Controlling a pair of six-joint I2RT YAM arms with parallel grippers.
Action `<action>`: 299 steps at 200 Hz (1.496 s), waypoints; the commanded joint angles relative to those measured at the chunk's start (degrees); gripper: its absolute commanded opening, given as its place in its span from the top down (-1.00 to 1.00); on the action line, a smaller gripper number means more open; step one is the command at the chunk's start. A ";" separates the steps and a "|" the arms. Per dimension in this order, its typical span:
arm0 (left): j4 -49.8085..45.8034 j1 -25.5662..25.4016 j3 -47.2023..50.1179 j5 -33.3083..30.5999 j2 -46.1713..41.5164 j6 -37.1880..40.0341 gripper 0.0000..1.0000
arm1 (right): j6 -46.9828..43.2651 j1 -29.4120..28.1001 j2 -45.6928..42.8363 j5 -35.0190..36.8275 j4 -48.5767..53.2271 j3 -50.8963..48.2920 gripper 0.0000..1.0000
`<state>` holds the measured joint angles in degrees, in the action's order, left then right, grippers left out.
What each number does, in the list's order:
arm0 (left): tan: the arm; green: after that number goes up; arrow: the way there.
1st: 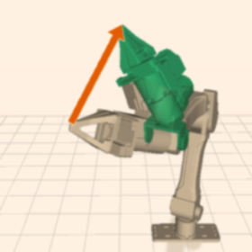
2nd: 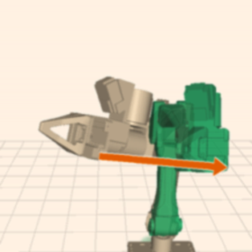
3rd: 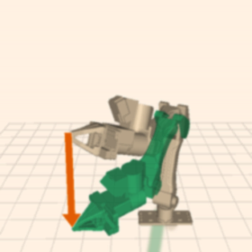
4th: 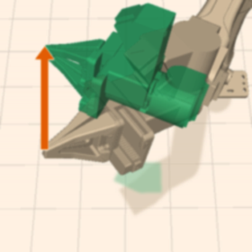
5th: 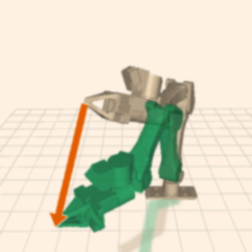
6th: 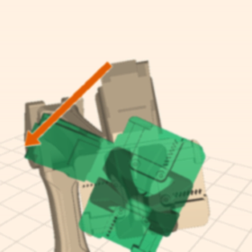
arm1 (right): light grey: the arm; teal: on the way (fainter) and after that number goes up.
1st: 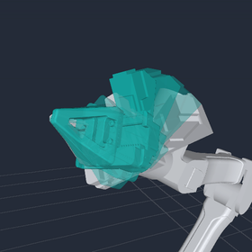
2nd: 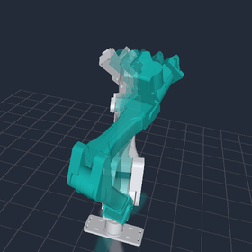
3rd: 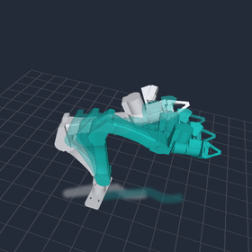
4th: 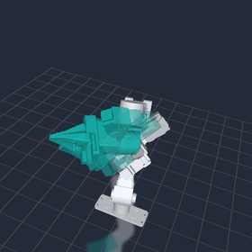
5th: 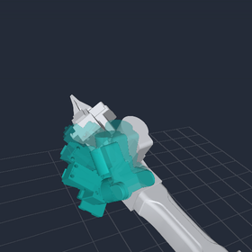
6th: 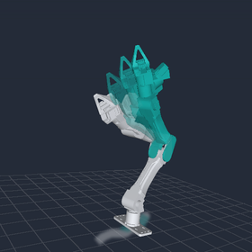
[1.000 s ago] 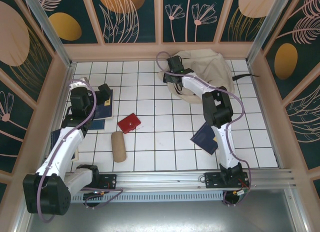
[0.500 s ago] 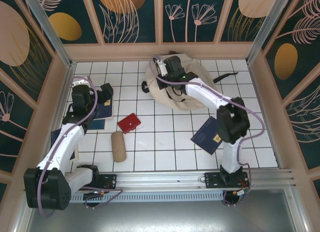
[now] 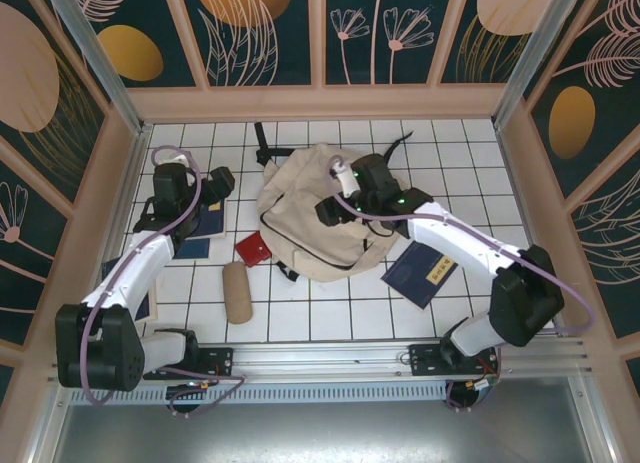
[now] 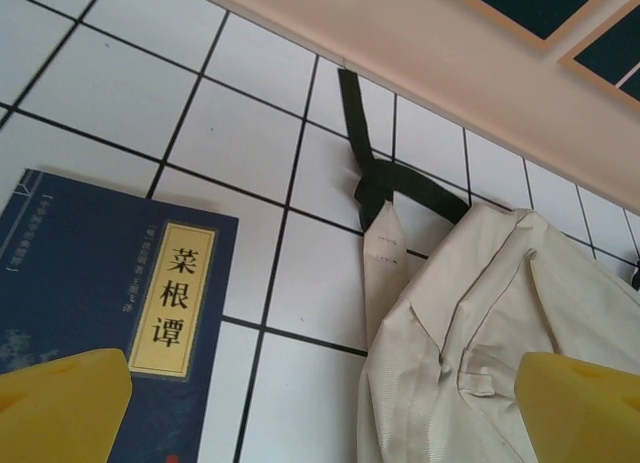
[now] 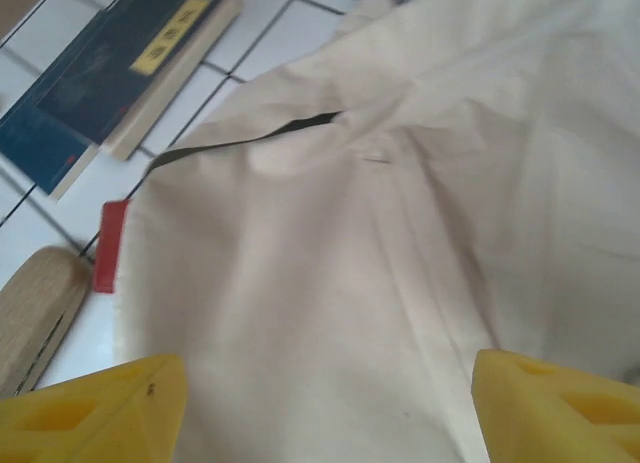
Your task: Pack books, pencil case, and school supplies into a backpack
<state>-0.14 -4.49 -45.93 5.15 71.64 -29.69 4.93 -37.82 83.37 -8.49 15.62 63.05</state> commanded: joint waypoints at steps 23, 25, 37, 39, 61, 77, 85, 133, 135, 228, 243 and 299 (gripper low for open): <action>0.70 -1.99 -3.17 5.43 4.94 -3.09 -0.90 | 25.74 9.33 -2.26 9.10 -2.53 -8.04 -0.50; 0.61 -2.16 -3.26 5.54 5.27 -3.02 -0.90 | 26.62 9.83 -2.19 9.06 -2.52 -8.49 -0.50; 0.33 -3.60 -3.67 5.84 6.68 -2.92 -0.87 | 31.17 12.20 -1.96 10.16 -2.86 -10.99 -0.48; 0.32 -3.82 -3.69 5.90 6.90 -2.87 -0.87 | 31.78 12.54 -1.91 9.99 -3.04 -11.47 -0.48; 0.27 -6.59 -4.24 6.01 9.37 -2.66 -0.84 | 36.05 16.12 -0.28 9.63 -5.06 -14.96 -0.41; 0.39 -7.63 -4.51 6.04 11.05 -3.12 -0.80 | 36.77 17.73 2.19 7.64 -5.67 -15.71 -0.30; 0.47 -8.05 -4.65 6.15 11.61 -3.34 -0.76 | 36.82 18.34 3.52 7.37 -6.09 -15.72 -0.25; 0.44 -9.20 -5.80 9.49 13.00 -4.15 -0.60 | 34.04 20.66 12.80 6.73 -8.66 -12.25 0.07; 0.54 -9.30 -5.76 9.74 13.00 -4.21 -0.59 | 33.77 20.86 13.18 6.56 -8.89 -12.18 0.07; 4.87 -16.21 -5.16 14.27 15.86 -6.87 -0.15 | 20.50 26.74 32.05 0.42 -7.43 12.97 0.30; 4.34 -18.88 -6.65 13.73 17.96 -6.70 -0.04 | 20.66 26.51 29.76 -0.29 -6.76 13.52 0.27; 2.20 -27.59 -7.99 11.43 20.23 -10.27 0.21 | 25.57 21.26 13.82 -7.38 -2.72 2.61 0.23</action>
<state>2.76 -29.23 -53.23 17.26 91.83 -36.75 28.38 -12.53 104.81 -9.47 8.93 70.08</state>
